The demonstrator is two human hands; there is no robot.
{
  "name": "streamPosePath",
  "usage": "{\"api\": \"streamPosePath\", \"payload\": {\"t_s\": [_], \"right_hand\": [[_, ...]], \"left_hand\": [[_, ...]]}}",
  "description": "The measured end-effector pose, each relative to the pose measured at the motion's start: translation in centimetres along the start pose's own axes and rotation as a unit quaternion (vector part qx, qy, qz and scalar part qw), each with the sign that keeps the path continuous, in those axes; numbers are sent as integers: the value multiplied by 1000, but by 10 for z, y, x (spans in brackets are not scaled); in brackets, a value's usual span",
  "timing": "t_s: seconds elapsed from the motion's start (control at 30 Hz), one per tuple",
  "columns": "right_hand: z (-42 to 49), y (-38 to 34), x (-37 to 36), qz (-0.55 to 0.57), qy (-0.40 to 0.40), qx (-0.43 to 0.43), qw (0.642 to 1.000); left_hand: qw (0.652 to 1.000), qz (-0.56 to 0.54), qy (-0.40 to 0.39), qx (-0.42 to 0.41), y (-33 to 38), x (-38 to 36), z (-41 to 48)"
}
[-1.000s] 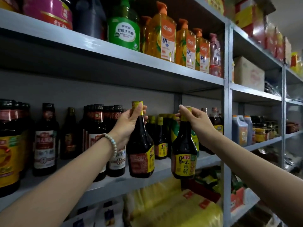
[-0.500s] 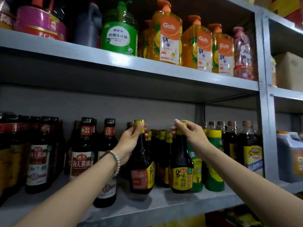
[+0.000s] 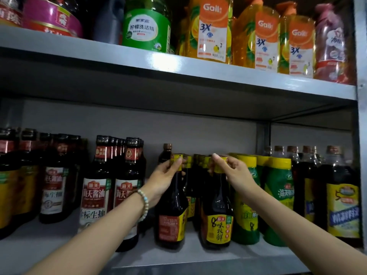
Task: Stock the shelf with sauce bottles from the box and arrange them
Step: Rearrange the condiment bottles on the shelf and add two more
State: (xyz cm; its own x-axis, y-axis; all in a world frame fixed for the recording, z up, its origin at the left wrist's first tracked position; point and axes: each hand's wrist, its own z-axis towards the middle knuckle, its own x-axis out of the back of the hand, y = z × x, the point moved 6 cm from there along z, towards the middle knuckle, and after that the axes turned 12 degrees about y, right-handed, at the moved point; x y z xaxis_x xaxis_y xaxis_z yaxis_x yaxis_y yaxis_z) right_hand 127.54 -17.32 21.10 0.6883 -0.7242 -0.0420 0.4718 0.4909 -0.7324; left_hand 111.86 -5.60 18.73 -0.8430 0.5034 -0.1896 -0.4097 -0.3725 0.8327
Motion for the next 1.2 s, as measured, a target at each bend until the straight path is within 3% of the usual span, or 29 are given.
{"api": "streamPosePath", "payload": {"t_s": [0.43, 0.57, 0.73, 0.87, 0.97, 1.1, 1.2], "right_hand": [[-7, 10, -3, 11, -18, -9, 1000], [-19, 15, -9, 11, -72, -41, 997], [-55, 41, 10, -82, -128, -27, 988], [-72, 55, 23, -155, -133, 9, 979], [-80, 62, 26, -171, -113, 39, 978], [-85, 63, 27, -179, -85, 70, 978], [-86, 64, 28, -187, -77, 81, 976]], "left_hand": [[1000, 15, 5, -2, -12, -13, -6], [989, 142, -27, -24, -9, -7, -15], [939, 326, -111, -16, -31, 6, -45], [894, 443, -58, -39, -48, 13, -51], [904, 426, -32, -4, -55, 16, -50], [929, 356, -91, 51, -58, 11, -47], [911, 386, -134, 47, -59, 14, -42]]}}
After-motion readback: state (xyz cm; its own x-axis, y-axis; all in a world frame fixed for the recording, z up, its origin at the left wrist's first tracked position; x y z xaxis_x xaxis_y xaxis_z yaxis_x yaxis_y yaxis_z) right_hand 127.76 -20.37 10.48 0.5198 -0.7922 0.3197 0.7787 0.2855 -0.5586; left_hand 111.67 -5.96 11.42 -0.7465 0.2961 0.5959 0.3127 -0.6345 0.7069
